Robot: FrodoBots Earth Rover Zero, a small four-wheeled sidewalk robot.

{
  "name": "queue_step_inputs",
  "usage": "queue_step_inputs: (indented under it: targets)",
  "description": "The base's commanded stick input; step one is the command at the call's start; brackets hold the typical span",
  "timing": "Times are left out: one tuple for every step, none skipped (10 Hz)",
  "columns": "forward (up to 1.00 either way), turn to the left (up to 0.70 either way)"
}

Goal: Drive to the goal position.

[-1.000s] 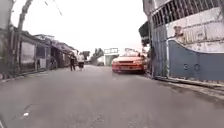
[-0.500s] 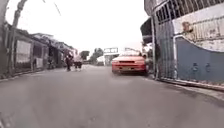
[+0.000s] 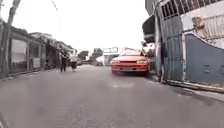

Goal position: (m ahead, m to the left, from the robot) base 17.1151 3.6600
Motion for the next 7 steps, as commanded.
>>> queue_step_inputs:
  targets:
    - [0.70, 0.00]
    - [0.70, 0.27]
    - [0.70, 0.35]
    - [0.70, 0.35]
    - [0.70, 0.35]
    - [0.70, 0.35]
    - [0.70, 0.35]
